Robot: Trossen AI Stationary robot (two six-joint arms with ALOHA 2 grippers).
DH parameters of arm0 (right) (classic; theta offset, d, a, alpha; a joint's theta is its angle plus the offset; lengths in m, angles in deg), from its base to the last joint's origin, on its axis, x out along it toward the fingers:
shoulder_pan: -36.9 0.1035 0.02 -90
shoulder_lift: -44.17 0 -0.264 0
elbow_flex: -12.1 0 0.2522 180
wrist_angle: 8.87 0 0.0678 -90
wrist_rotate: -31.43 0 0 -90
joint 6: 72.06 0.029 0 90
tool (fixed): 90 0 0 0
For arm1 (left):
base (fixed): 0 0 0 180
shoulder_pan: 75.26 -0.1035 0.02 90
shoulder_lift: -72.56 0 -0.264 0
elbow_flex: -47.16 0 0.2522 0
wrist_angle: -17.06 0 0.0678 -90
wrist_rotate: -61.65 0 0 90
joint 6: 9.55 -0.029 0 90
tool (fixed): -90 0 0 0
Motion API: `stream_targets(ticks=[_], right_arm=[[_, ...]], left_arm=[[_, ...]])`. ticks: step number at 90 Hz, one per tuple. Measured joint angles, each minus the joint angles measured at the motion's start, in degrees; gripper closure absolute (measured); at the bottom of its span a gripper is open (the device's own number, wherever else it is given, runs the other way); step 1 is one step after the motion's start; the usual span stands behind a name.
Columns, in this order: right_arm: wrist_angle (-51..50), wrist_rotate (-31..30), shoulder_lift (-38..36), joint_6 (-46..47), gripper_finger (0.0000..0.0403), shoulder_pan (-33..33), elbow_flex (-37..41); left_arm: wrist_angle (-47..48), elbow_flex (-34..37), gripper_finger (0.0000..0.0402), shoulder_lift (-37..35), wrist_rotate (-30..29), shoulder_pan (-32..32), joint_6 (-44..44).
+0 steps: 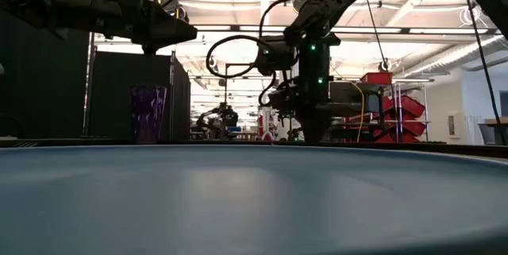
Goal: Set table place
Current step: Put the silver spoon on the middle right of the table
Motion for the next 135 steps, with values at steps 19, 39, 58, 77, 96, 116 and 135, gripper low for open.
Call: stream_targets(ticks=[19,39,58,77,96,116,135], right_arm=[[0.0,0.2,-2.8,5.7,0.0402,-0.2,0.0],[-0.1,2.9,-4.7,11.1,0.0402,-0.3,0.0],[-1.9,2.9,-4.7,14.8,0.0402,-0.3,0.0],[-5.9,2.6,-4.7,22.3,0.0402,-0.3,0.0],[-9.6,1.0,-4.7,28.7,0.0402,0.6,0.0],[-12.0,0.6,-4.7,33.4,0.0403,2.2,-0.1],[-14.6,0.8,-6.6,40.1,0.0403,4.8,-0.1]], left_arm=[[0.0,0.0,0.0355,0.0,0.0,0.0,0.0],[0.0,0.0,0.0355,0.0,0.0,0.0,0.1],[0.0,0.0,0.0355,0.0,0.0,0.0,0.1],[0.0,0.0,0.0355,0.0,0.0,0.0,0.1],[0.0,0.0,0.0355,0.0,0.0,0.0,0.1],[0.0,0.0,0.0355,0.0,0.0,0.0,0.1],[0.0,0.0,0.0355,0.0,0.0,0.1,0.1]])
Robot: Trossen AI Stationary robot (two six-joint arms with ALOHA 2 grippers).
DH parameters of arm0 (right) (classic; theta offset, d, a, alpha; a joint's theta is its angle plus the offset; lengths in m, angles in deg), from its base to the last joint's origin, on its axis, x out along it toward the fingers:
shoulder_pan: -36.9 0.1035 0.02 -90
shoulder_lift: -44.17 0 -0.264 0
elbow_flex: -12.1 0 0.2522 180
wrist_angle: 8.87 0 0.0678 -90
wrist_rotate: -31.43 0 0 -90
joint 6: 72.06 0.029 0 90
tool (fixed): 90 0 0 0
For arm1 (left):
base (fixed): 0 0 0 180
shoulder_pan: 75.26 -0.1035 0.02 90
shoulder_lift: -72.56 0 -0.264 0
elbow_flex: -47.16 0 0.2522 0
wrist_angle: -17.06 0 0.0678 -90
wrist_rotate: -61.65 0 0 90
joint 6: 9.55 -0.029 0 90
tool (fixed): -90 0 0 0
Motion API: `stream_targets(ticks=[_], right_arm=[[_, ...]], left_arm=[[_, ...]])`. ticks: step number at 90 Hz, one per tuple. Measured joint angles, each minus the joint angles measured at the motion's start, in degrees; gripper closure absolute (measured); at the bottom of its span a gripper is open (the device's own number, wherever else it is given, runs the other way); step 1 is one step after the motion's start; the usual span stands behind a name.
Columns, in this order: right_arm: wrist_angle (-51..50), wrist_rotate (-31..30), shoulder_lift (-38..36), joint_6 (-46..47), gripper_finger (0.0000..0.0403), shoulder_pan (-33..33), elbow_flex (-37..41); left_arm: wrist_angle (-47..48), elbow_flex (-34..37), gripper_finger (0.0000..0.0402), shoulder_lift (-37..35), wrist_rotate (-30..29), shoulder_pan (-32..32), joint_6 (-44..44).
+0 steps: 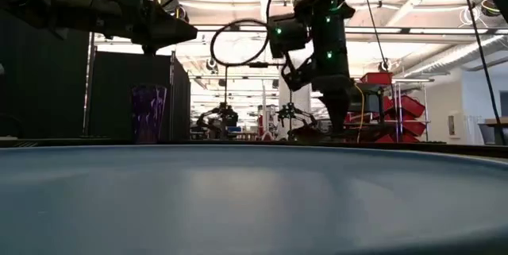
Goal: Set table place
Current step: Put the silver spoon on the middle right of the table
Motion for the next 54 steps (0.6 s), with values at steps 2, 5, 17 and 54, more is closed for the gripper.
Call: stream_targets(ticks=[2,5,17,54], right_arm=[[-0.3,0.0,-0.5,1.3,0.0403,0.3,0.0],[-1.0,0.0,-1.3,3.4,0.0403,0.7,0.0],[-2.8,-2.1,-5.9,11.9,0.0403,3.2,1.6],[-3.0,-2.4,-20.3,51.7,0.0403,19.3,18.9]], left_arm=[[0.0,0.0,0.0355,0.0,0.0,0.0,0.0],[0.0,0.0,0.0355,0.0,0.0,0.0,0.0],[1.0,0.0,0.0355,0.0,0.0,0.0,0.0],[5.6,0.0,0.0355,0.0,5.1,1.0,3.0]])
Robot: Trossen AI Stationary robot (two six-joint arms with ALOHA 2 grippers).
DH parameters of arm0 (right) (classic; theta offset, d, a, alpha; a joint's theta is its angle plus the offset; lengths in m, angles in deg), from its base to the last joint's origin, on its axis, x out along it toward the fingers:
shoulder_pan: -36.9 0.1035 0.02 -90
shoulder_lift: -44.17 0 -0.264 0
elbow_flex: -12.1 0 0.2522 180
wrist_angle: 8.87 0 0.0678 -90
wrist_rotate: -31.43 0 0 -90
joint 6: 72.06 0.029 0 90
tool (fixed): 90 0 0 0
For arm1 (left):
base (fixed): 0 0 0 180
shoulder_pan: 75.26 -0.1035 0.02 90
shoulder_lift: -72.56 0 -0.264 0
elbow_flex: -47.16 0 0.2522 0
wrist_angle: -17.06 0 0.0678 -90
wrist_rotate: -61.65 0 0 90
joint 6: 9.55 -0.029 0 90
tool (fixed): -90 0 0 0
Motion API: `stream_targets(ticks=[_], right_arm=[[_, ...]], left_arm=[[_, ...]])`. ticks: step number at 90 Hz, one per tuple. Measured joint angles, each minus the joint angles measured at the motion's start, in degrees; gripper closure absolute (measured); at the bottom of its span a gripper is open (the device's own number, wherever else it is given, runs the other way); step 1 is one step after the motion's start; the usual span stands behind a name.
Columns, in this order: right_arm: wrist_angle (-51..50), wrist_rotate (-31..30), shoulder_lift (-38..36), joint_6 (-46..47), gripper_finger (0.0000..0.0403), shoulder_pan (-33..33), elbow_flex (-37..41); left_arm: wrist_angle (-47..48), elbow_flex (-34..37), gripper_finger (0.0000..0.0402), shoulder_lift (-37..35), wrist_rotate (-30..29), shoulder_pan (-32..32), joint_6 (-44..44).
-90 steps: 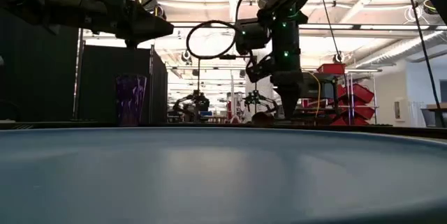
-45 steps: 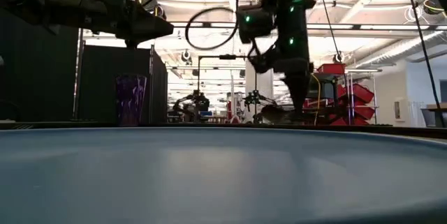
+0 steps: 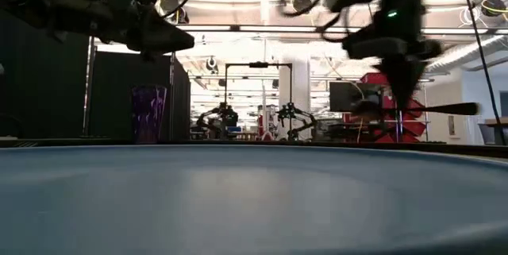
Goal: Set table place
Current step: Put the silver spoon on the middle right of the table
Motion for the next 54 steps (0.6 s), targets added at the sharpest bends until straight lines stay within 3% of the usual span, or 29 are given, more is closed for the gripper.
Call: stream_targets(ticks=[41,54], right_arm=[[-0.8,7.7,-1.1,49.2,0.0403,27.8,1.8],[-0.9,12.0,-1.1,58.3,0.0403,33.9,1.8]], left_arm=[[0.5,0.0,0.0355,0.0,0.3,5.4,0.0],[0.4,0.0,0.0355,0.0,0.4,6.3,0.0]])
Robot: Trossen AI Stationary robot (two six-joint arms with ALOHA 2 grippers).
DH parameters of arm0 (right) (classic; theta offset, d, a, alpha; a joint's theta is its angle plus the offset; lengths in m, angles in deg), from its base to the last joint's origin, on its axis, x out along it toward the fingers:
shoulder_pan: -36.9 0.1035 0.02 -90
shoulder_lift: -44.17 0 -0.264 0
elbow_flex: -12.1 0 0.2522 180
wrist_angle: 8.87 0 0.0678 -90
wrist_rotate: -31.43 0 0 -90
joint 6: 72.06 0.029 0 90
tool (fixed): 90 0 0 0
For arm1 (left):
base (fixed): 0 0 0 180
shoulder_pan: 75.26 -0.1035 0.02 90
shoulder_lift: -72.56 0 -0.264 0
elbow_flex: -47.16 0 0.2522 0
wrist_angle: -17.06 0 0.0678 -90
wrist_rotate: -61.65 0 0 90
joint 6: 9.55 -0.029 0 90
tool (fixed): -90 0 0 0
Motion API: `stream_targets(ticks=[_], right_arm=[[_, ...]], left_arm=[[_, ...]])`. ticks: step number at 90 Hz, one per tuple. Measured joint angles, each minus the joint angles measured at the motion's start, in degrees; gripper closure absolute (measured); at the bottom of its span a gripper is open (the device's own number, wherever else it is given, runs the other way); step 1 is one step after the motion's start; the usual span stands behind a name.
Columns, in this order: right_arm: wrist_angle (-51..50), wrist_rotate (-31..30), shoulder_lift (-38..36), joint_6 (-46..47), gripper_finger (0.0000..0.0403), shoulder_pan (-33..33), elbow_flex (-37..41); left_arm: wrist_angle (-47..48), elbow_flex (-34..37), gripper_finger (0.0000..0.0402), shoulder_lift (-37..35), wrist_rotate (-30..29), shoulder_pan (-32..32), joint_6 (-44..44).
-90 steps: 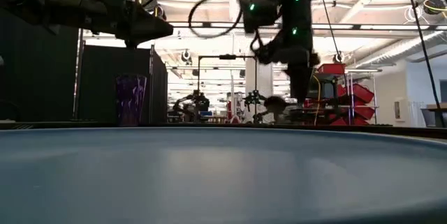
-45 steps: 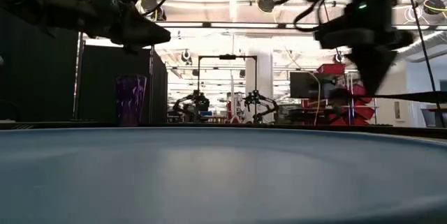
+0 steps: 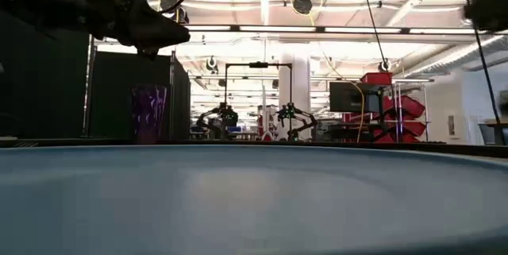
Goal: Set table place
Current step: Put the silver spoon on the middle right of the table
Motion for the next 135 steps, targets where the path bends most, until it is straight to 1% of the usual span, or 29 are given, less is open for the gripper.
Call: stream_targets(ticks=[4,8,23,35,42,58,88,100,111,122,135], right_arm=[[0.0,2.5,0.3,0.8,0.0403,0.4,0.0],[0.5,3.7,1.0,1.2,0.0403,0.4,0.0],[5.0,4.0,6.0,1.1,0.0403,0.0,-1.3],[4.1,6.5,10.7,0.9,0.0403,0.0,-3.3],[4.1,7.3,12.5,0.9,0.0403,0.0,-3.9],[5.9,7.1,15.0,0.9,0.0403,-1.1,-3.8],[10.2,6.6,17.0,-0.4,0.0403,-1.9,-3.8],[11.6,4.1,16.9,-0.7,0.0403,-1.9,-3.9],[11.8,3.8,16.9,-0.9,0.0401,-2.2,-3.9],[11.9,3.7,16.9,-0.9,0.0385,-2.2,-3.9],[12.2,3.5,16.9,-0.3,0.035,-2.2,-3.9]], left_arm=[[0.0,0.0,0.0355,0.0,0.0,0.3,0.0],[0.0,0.0,0.0355,0.0,0.0,0.5,0.0],[0.0,0.0,0.0355,0.0,0.1,1.4,0.0],[0.0,0.0,0.0355,0.0,0.2,1.4,0.0],[-0.1,0.0,0.0355,0.0,0.2,1.4,0.0],[-0.1,0.0,0.0355,0.0,0.2,1.4,0.0],[-0.1,0.0,0.0355,0.0,0.2,1.4,0.0],[-0.1,0.0,0.0355,0.0,0.2,1.4,-0.1],[0.0,0.0,0.0355,0.0,0.2,1.4,-0.1],[0.0,0.0,0.0355,0.0,0.2,1.4,-0.1],[0.0,0.0,0.0355,0.0,0.2,1.4,-0.1]])
